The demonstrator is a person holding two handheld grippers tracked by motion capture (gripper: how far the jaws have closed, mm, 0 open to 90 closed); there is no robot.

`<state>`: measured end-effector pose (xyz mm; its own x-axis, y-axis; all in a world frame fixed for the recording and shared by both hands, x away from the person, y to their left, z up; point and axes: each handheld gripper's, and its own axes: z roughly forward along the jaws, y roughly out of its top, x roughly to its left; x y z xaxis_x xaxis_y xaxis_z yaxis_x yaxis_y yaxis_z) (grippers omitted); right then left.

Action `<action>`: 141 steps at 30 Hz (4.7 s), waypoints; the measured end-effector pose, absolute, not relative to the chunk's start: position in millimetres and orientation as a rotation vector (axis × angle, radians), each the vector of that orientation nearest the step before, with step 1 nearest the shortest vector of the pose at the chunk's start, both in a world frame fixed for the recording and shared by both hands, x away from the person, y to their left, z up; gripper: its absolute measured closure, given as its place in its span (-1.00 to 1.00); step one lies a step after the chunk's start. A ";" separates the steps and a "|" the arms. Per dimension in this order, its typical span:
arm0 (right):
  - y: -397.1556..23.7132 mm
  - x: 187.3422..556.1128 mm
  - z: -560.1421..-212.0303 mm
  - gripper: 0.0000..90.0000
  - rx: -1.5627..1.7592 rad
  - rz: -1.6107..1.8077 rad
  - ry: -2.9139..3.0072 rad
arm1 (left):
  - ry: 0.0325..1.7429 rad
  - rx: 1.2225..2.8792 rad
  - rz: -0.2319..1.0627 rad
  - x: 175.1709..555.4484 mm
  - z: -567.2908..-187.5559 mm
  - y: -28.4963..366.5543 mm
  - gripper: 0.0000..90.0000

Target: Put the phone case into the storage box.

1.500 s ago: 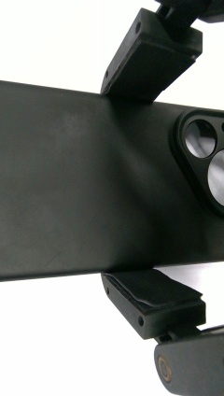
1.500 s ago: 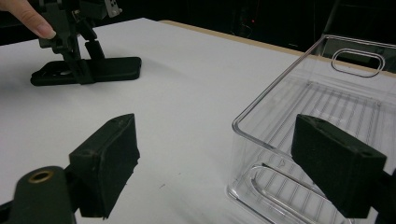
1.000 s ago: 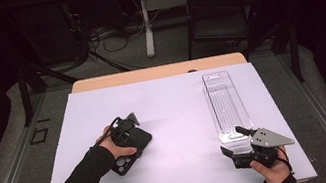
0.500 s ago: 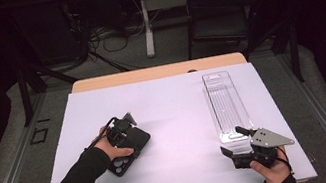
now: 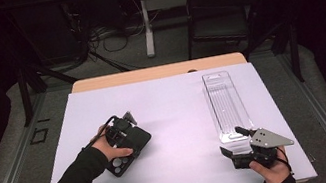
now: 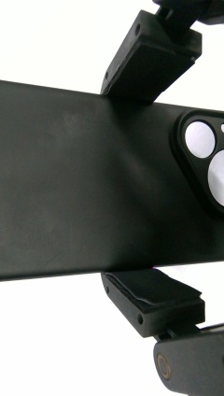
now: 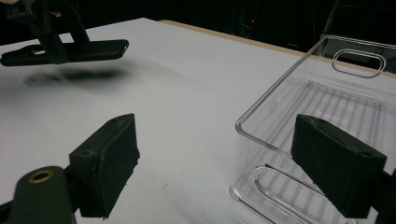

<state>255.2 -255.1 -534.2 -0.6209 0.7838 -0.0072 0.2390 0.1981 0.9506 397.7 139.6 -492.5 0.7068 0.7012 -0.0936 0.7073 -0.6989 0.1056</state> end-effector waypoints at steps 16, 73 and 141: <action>-247.8 259.2 -529.7 -0.68 0.954 1.405 1.959 | 1.011 2.788 -0.100 388.3 -450.0 119.0 -0.69; -171.6 295.5 -477.6 -0.25 0.354 0.998 2.191 | 0.810 2.913 -0.146 398.7 -431.8 64.0 -0.68; -137.0 282.8 -486.4 0.17 -0.094 0.651 2.141 | 0.736 2.964 -0.199 396.8 -446.5 35.1 -0.68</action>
